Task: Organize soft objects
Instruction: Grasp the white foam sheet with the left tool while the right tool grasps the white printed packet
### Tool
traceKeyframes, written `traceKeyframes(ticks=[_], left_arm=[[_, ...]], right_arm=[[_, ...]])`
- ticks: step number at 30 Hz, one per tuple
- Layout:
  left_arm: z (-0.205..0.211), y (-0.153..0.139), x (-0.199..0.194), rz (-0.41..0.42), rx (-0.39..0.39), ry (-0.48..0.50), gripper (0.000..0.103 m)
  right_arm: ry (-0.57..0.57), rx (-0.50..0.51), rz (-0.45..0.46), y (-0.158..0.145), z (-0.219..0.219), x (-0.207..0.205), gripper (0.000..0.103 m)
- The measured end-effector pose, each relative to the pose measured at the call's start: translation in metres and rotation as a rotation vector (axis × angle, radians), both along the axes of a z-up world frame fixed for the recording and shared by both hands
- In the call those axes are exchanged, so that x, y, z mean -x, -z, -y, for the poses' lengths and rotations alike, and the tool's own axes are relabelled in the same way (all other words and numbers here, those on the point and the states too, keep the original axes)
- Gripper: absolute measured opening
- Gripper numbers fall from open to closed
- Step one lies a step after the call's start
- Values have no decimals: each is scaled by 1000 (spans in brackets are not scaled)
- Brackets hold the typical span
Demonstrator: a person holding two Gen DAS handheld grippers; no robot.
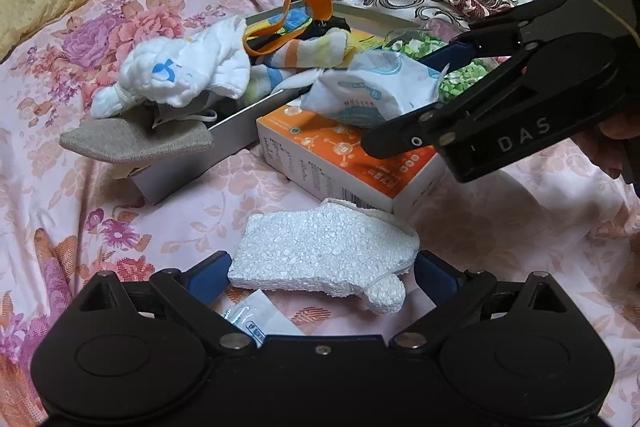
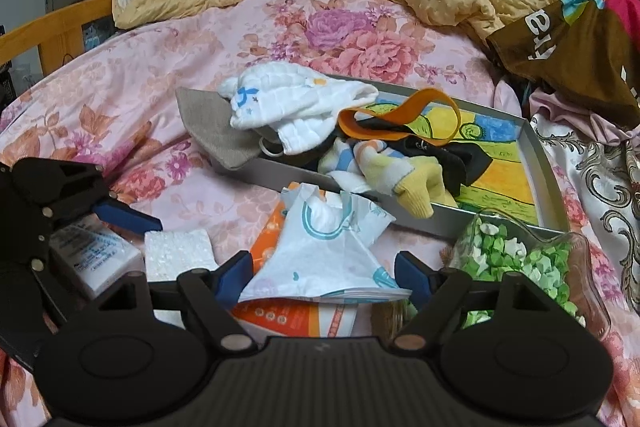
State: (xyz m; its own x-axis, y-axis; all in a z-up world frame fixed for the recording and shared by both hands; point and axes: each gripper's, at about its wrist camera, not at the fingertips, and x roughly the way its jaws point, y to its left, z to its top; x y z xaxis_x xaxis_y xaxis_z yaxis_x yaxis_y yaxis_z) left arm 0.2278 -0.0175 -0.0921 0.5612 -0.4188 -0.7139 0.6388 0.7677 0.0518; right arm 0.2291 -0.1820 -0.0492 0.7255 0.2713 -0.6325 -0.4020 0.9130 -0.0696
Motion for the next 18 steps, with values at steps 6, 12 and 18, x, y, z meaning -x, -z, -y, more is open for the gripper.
traceKeyframes(ticks=[6, 12, 18], left_arm=[[1, -9, 8, 20, 12, -16, 97], [-2, -17, 12, 40, 30, -38, 97], [-4, -21, 13, 49, 40, -57, 97]], right_arm=[[4, -7, 43, -10, 4, 5, 81], [1, 0, 64, -16, 7, 9, 81], [1, 1, 36, -14, 8, 9, 81]])
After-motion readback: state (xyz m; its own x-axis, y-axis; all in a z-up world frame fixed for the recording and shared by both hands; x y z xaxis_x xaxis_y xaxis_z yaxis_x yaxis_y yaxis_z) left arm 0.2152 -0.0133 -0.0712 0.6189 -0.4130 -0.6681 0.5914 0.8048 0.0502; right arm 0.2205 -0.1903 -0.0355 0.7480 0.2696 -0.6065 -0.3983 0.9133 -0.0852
